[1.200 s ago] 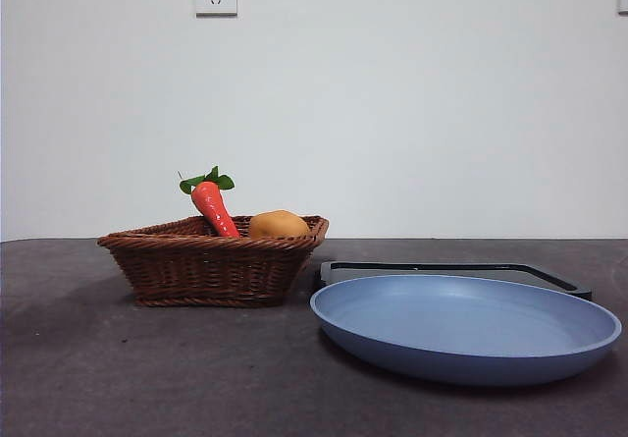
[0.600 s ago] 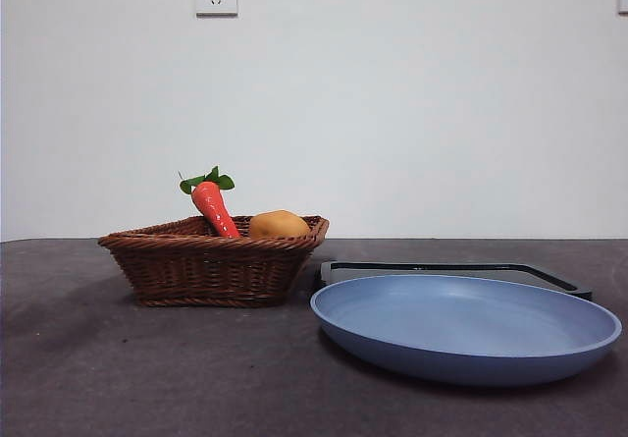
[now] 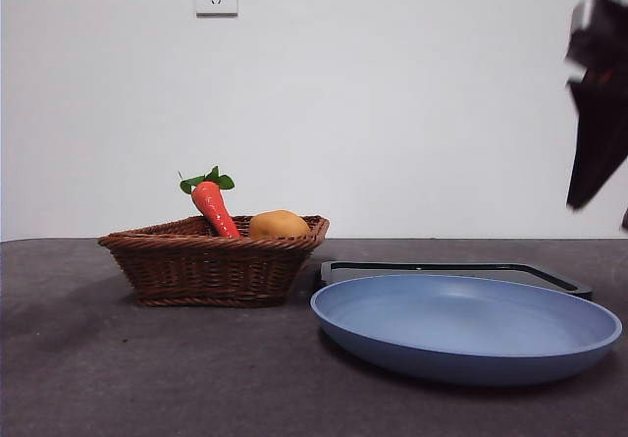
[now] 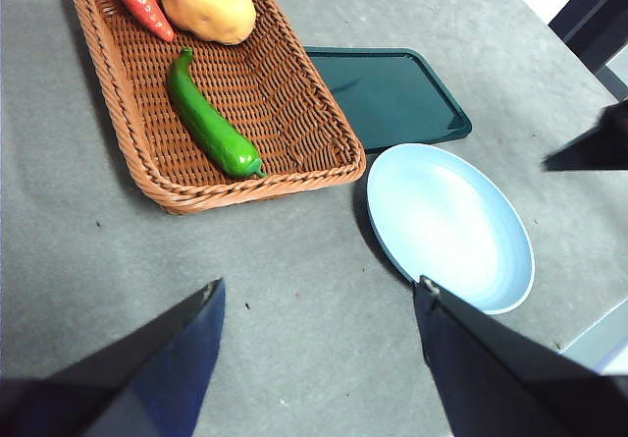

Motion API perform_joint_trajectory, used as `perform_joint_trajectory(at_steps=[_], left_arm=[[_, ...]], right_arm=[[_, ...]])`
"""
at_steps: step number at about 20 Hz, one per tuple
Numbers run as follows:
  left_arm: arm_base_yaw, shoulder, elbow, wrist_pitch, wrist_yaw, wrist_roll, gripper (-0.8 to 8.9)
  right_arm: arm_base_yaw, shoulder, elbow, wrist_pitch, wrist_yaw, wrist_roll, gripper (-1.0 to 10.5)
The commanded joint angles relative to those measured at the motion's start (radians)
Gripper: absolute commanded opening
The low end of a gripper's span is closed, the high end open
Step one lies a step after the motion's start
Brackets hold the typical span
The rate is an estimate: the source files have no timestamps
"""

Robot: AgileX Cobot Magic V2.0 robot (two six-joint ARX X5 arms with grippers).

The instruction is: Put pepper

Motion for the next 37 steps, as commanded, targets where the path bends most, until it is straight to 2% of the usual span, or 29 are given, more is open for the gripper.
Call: perform_joint_trajectory(at_steps=[1, 9, 12, 15, 16, 20, 24, 27, 34, 37], left_arm=[[0.002, 0.002, 0.018, 0.013, 0.003, 0.011, 3.39], [0.002, 0.002, 0.018, 0.013, 0.003, 0.011, 3.39], [0.002, 0.002, 0.018, 0.012, 0.003, 0.011, 3.39], [0.002, 0.002, 0.018, 0.012, 0.002, 0.011, 3.39], [0.002, 0.002, 0.018, 0.013, -0.003, 0.01, 3.39], [0.001, 0.002, 0.018, 0.021, -0.012, -0.015, 3.37], [-0.036, 0.043, 0.051, 0.042, -0.082, -0.055, 3.37], [-0.109, 0.163, 0.134, 0.044, -0.149, -0.064, 3.37], [-0.346, 0.581, 0.412, 0.073, -0.453, -0.095, 3.37], [-0.411, 0.775, 0.546, 0.072, -0.532, -0.095, 3.37]], right_arm=[[0.015, 0.081, 0.016, 0.039, 0.001, -0.005, 2.8], [0.065, 0.258, 0.016, 0.144, 0.005, -0.008, 2.8], [0.068, 0.29, 0.016, 0.157, 0.005, -0.008, 2.1], [0.068, 0.295, 0.016, 0.159, 0.004, -0.008, 0.3], [0.068, 0.295, 0.016, 0.158, 0.004, -0.006, 0.1], [0.064, 0.284, 0.016, 0.158, 0.003, 0.04, 0.1], [0.056, 0.183, 0.027, 0.126, 0.0, 0.049, 0.1], [0.03, 0.071, 0.031, 0.093, 0.002, 0.056, 0.1], [-0.061, -0.216, 0.039, 0.01, 0.006, 0.056, 0.1], [-0.088, -0.295, 0.044, -0.002, 0.005, 0.068, 0.1]])
